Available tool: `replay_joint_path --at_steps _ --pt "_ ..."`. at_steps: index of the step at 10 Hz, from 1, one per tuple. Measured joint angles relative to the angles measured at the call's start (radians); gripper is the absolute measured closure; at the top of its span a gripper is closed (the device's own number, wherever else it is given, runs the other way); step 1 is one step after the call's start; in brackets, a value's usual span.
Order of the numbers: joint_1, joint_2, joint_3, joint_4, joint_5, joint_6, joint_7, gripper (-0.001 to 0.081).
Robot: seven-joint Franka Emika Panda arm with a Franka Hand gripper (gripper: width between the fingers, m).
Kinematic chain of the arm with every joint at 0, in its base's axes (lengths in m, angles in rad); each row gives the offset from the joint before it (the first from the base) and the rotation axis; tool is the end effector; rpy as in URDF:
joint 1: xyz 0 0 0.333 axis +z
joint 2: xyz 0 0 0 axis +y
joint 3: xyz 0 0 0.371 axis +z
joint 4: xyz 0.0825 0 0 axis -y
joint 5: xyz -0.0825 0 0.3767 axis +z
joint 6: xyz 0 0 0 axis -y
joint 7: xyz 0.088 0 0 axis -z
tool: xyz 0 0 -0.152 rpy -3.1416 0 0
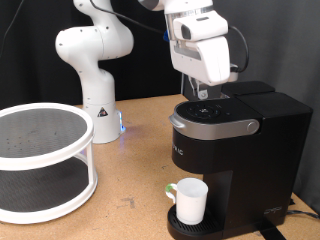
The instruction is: Make a cup of coffee with the keurig machine
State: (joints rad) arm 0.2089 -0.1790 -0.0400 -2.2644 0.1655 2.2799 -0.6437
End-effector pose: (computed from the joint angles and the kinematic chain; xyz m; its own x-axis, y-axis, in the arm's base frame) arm 0.4912 0.0928 0.4677 0.7330 0.6373 0.2380 0.6579 -0.7531 -0.0095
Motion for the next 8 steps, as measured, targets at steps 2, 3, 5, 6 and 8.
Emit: replay_joint_path --at_steps 2,3,5,6,8 --pt "0.000 0.016 0.000 -0.008 -0.004 0.010 0.007 0.0802" --pt "0.000 0.028 0.000 -0.008 -0.004 0.015 0.008 0.0802" --pt "0.000 0.045 0.000 -0.009 -0.004 0.017 0.008 0.0805" --pt "0.000 0.051 -0.001 -0.008 -0.003 0.019 0.008 0.0805" --pt "0.000 0.051 -0.004 -0.005 0.019 0.007 0.007 0.0805"
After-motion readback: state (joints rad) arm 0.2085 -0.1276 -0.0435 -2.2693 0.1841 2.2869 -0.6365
